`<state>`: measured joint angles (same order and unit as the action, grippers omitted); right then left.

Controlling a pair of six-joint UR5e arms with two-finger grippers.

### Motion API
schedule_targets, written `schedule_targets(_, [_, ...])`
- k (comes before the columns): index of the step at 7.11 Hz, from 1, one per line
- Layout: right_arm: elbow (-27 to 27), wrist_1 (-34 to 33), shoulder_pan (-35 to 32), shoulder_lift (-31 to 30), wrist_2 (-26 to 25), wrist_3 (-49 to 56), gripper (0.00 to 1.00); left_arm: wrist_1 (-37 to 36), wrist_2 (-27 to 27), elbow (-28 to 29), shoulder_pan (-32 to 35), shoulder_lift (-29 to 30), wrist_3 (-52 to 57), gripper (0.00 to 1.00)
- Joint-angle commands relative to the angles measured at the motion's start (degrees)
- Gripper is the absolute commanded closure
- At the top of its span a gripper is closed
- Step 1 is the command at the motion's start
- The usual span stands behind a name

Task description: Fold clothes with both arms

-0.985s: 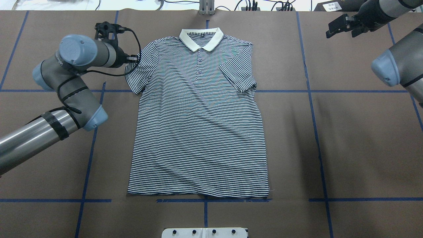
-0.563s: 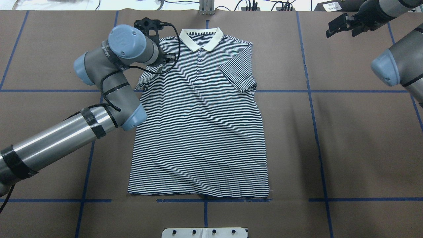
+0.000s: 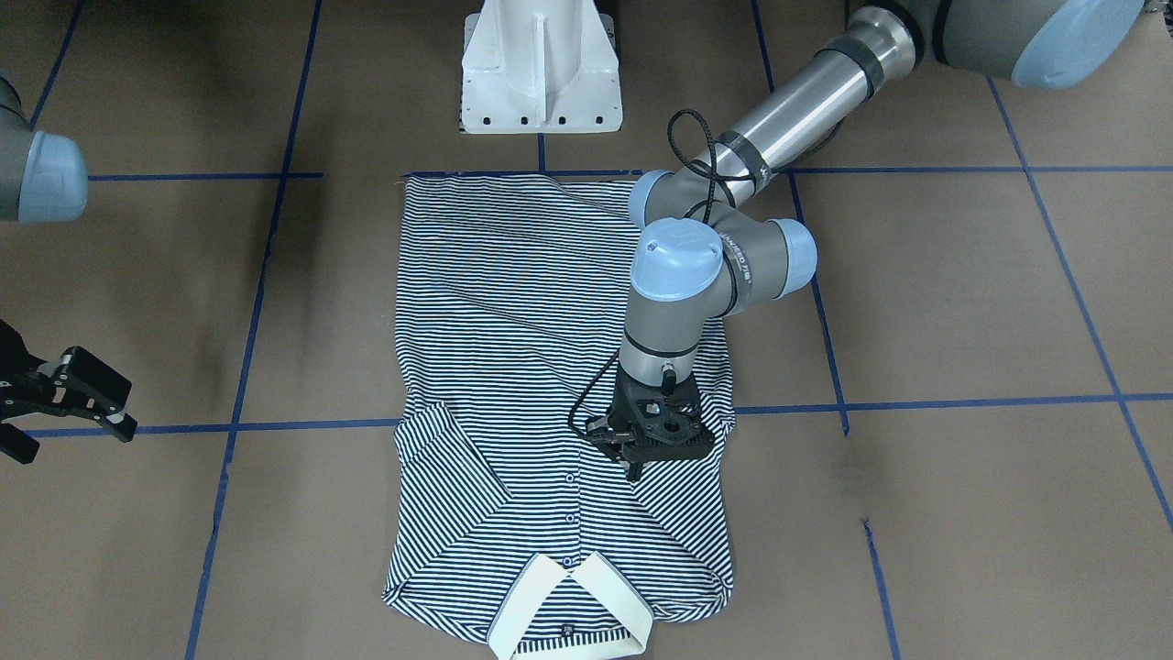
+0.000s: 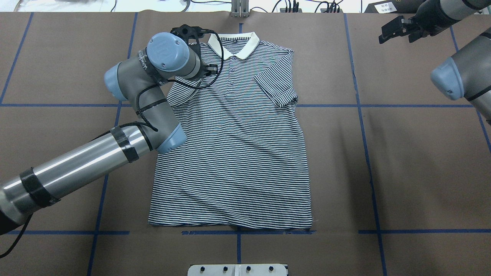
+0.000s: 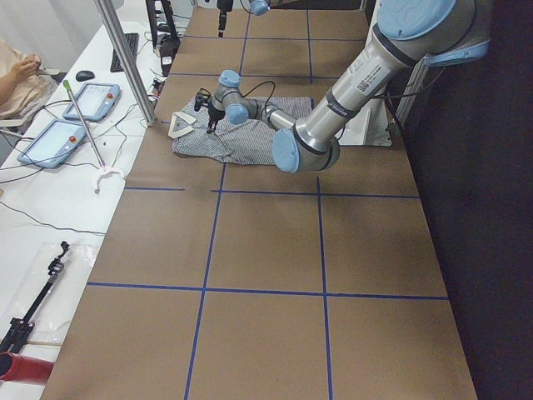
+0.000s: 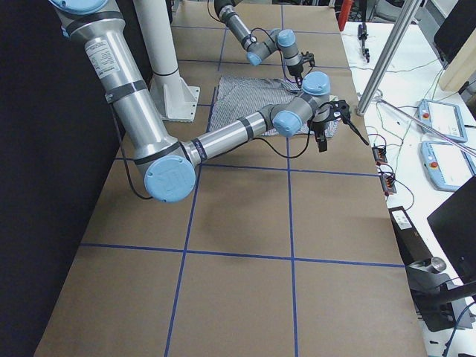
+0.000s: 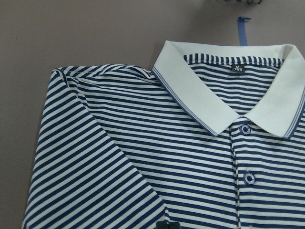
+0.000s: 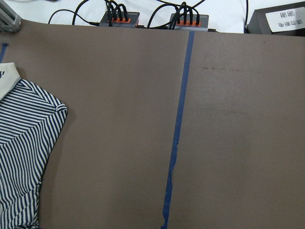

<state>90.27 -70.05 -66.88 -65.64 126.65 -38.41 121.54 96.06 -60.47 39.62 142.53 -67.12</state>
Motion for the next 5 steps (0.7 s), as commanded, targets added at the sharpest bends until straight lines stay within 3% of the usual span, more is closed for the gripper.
schedule_targets(1, [0.6, 0.0, 0.1, 0.1, 0.0, -0.7, 0.0, 3.3, 0.2, -0.6, -0.2, -0.6, 1.5, 0.0])
schedule_targets(3, [3.3, 0.0, 2.7, -0.2, -1.0, -11.7, 0.0, 3.8, 1.9, -5.3, -0.2, -2.6, 2.2, 0.0])
schedule_targets(5, [14.7, -0.4, 13.9, -6.0, -11.4, -26.5, 0.0, -0.1, 3.4, -17.8, -0.2, -10.6, 2.5, 0.0])
